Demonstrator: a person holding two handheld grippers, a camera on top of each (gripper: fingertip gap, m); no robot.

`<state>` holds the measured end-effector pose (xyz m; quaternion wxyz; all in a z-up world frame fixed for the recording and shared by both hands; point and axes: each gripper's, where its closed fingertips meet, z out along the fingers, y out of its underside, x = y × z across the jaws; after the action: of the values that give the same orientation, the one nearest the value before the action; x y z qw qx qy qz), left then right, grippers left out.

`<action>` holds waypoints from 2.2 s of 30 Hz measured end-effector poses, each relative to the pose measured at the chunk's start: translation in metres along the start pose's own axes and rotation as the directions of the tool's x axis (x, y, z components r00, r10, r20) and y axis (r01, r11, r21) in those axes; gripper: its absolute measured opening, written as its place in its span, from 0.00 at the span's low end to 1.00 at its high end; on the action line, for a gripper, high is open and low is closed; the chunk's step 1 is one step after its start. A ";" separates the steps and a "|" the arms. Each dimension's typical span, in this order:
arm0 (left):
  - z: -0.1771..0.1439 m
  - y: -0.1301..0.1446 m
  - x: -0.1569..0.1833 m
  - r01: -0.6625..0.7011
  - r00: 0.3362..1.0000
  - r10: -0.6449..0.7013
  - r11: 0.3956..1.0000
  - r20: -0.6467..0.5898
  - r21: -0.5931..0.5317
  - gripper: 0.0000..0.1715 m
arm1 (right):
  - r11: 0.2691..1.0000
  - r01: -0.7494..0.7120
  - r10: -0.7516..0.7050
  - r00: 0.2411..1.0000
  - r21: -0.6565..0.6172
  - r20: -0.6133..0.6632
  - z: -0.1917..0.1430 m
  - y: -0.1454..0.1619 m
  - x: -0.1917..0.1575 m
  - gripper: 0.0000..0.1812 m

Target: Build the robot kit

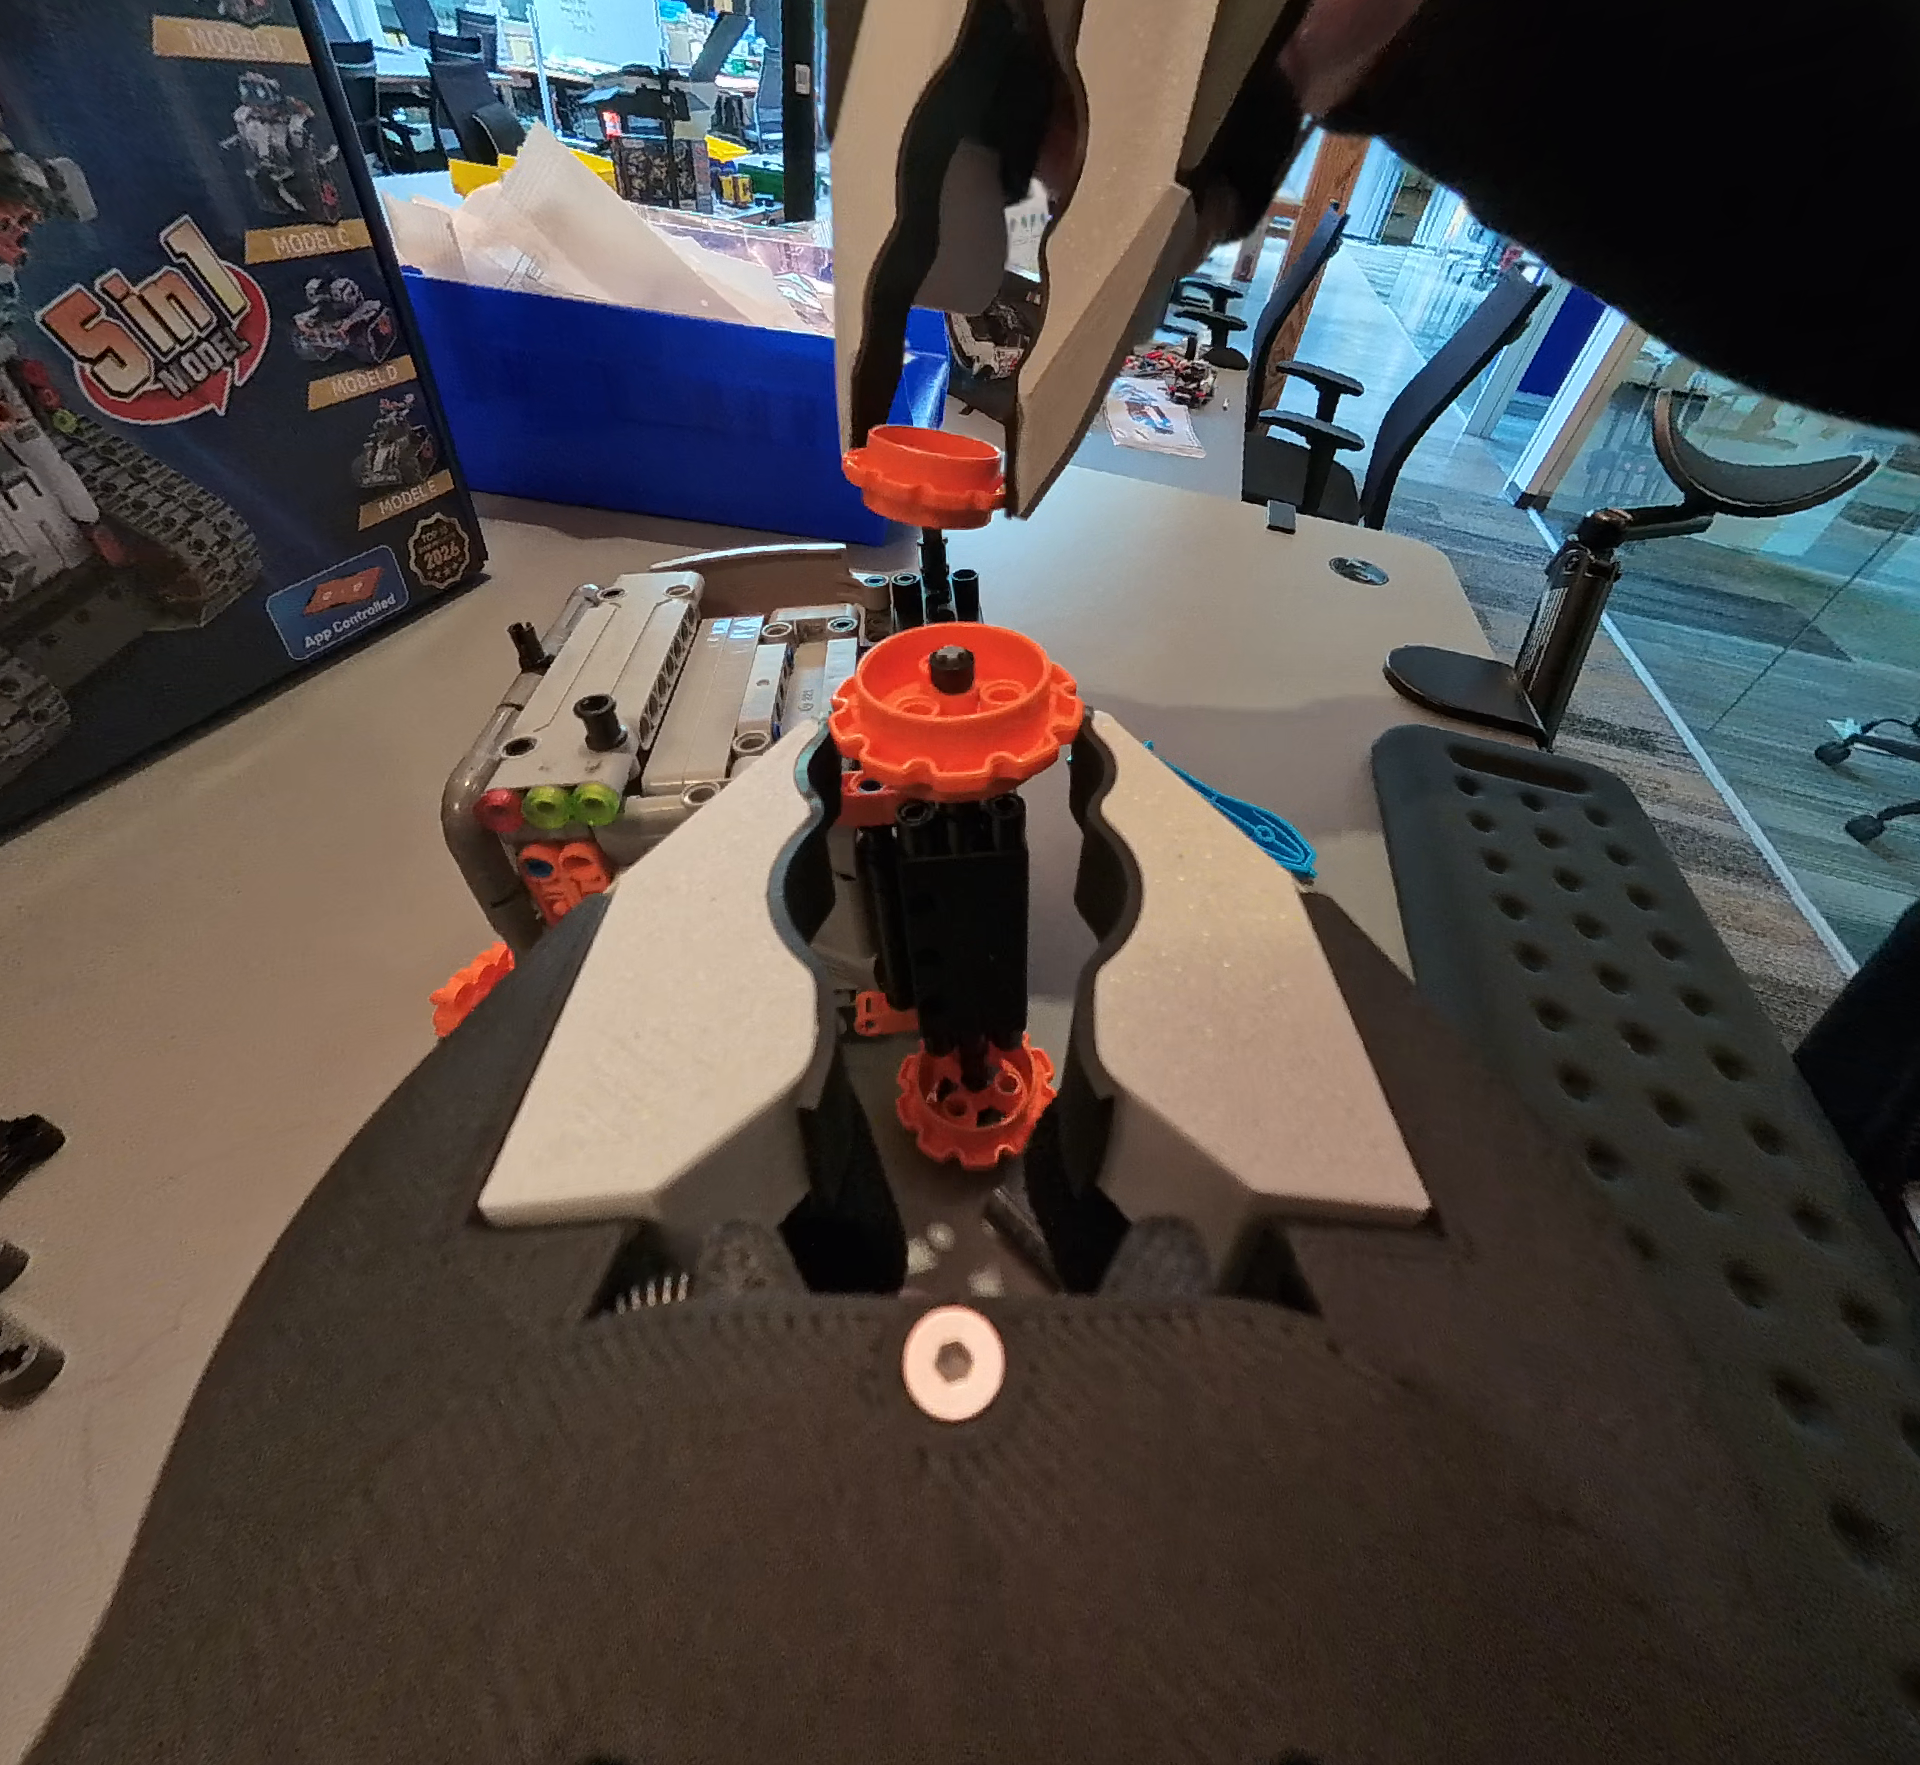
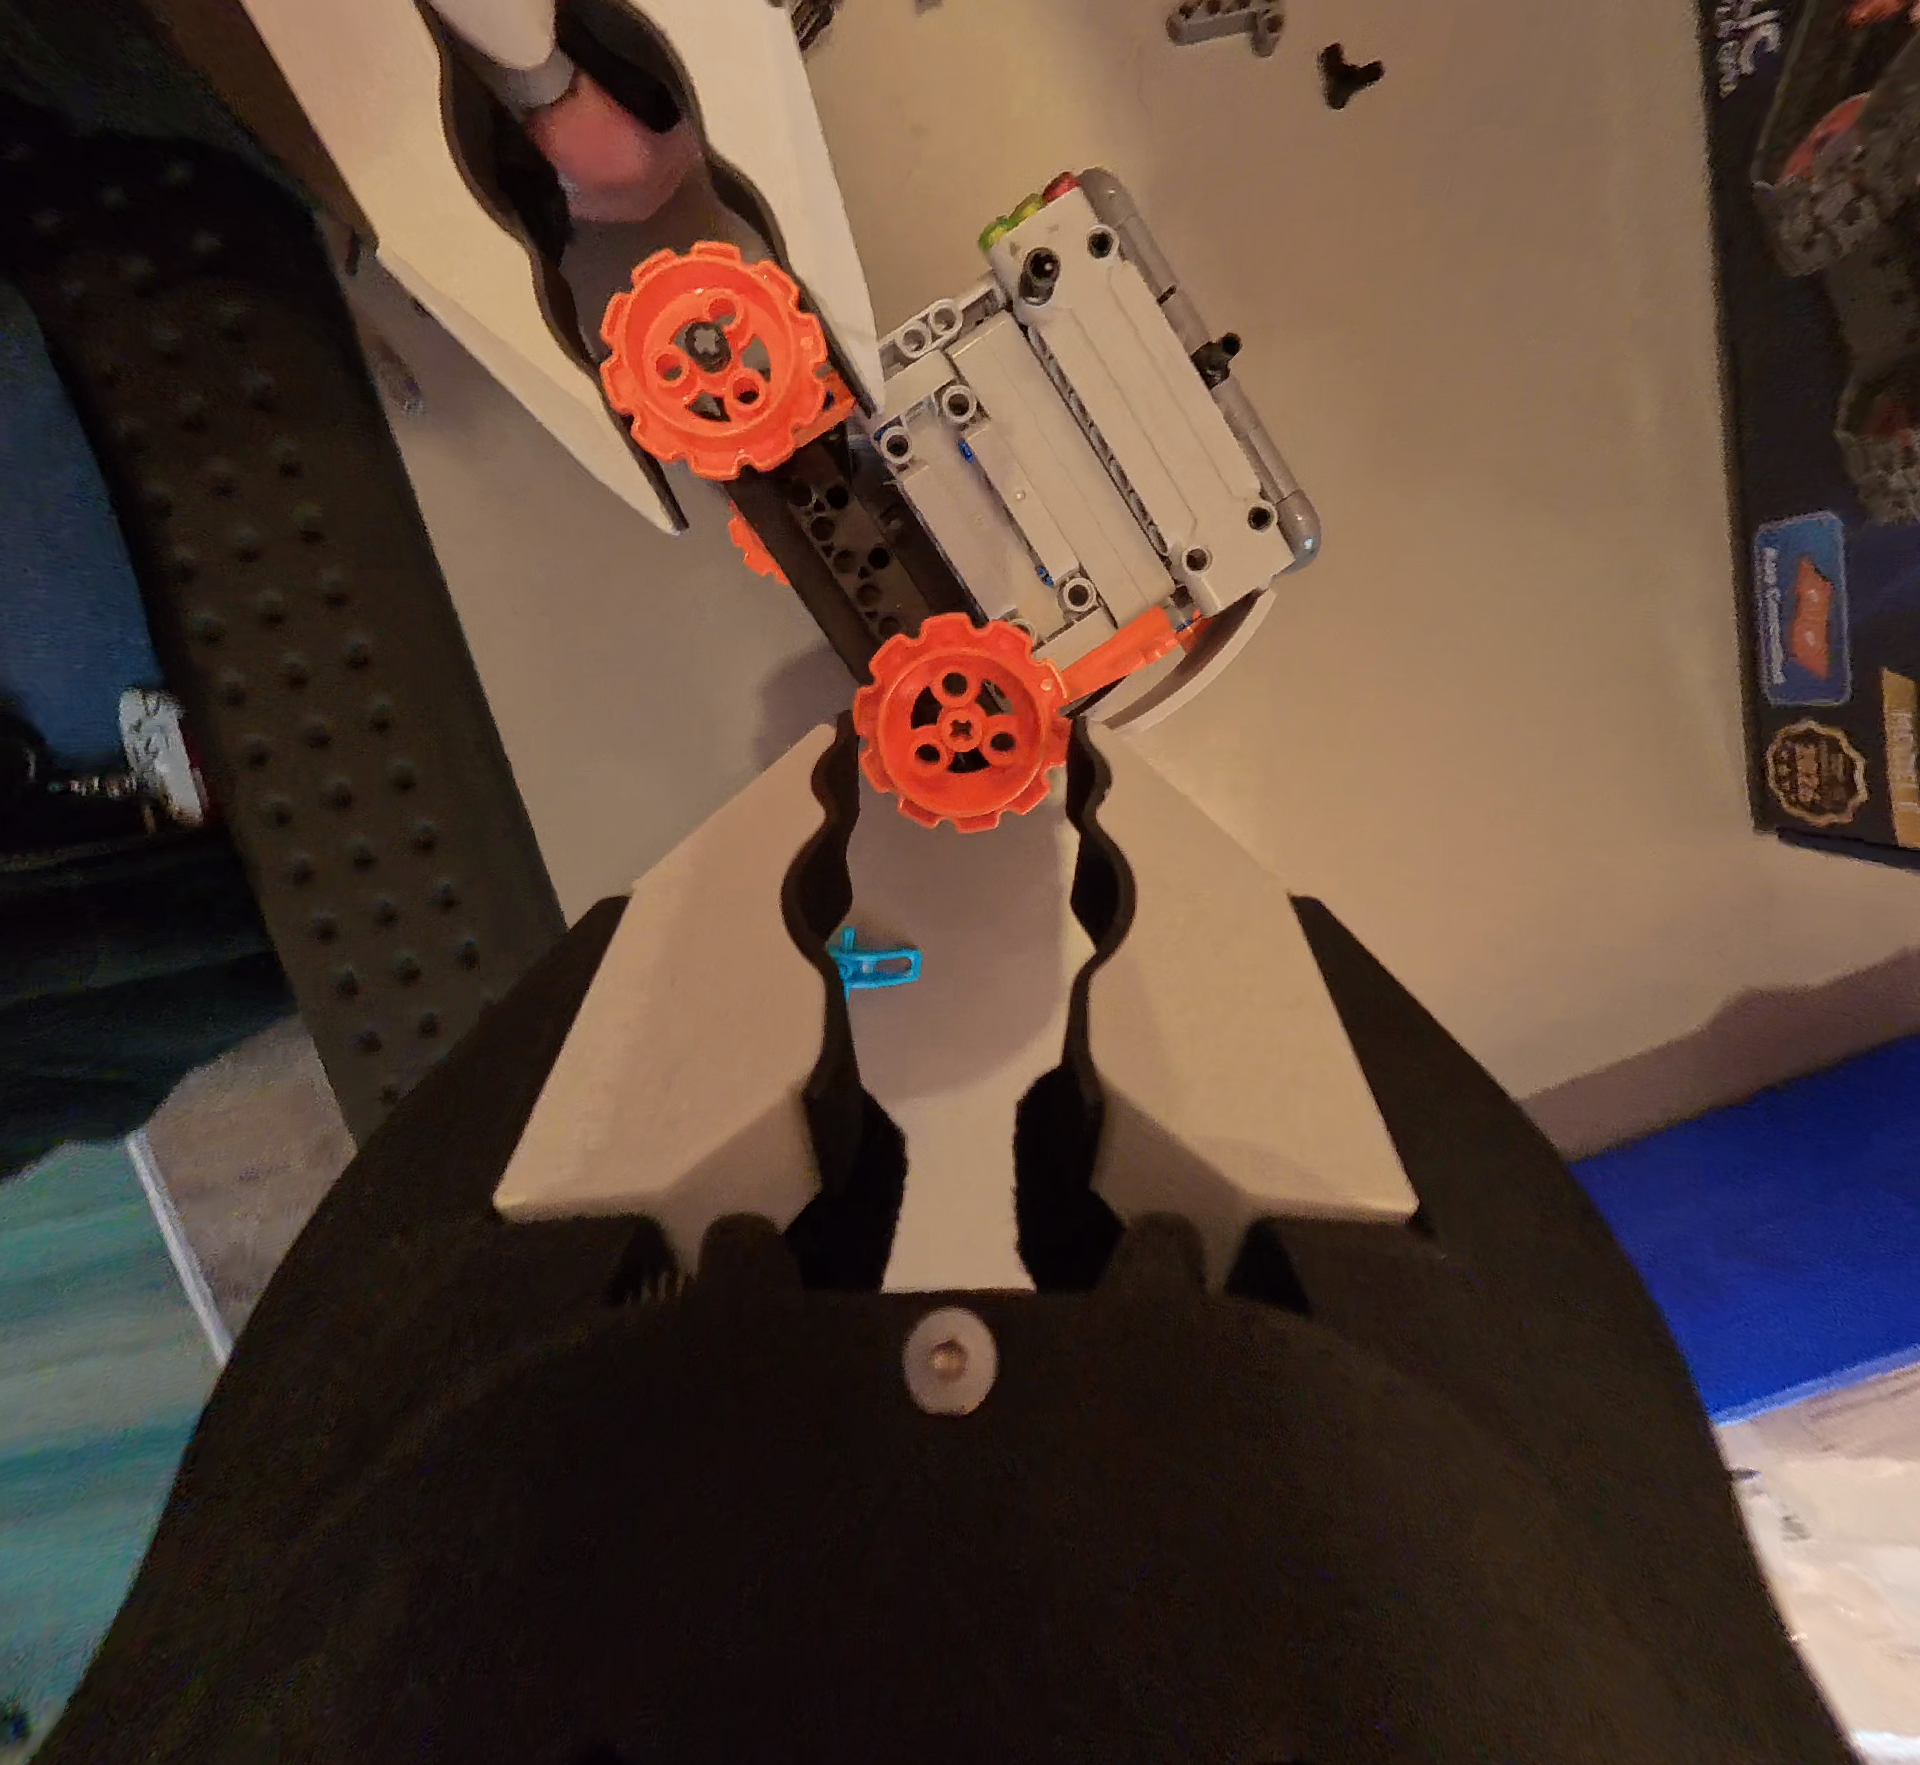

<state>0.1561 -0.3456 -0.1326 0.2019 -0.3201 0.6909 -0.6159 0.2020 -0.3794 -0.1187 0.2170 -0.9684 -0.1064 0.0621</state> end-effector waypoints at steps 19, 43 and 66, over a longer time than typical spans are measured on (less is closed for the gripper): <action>-0.001 0.000 0.000 -0.001 1.000 0.001 1.000 -0.012 0.002 0.25 | 0.866 0.434 -0.388 0.896 -0.249 0.214 0.001 0.002 -0.001 0.21; -0.002 0.000 0.000 0.002 1.000 -0.002 1.000 -0.013 0.008 0.25 | 0.785 0.483 -0.385 0.871 -0.389 0.305 0.002 0.005 -0.002 0.20; -0.011 0.002 -0.004 0.004 1.000 -0.004 1.000 -0.023 -0.002 0.25 | 0.854 0.414 -0.360 0.908 -0.317 0.217 0.006 0.000 -0.018 0.21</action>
<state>0.1506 -0.3348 -0.1328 0.1923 -0.3143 0.6933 -0.6193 0.1837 -0.3813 -0.1226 0.0379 -0.9425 -0.3247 0.0692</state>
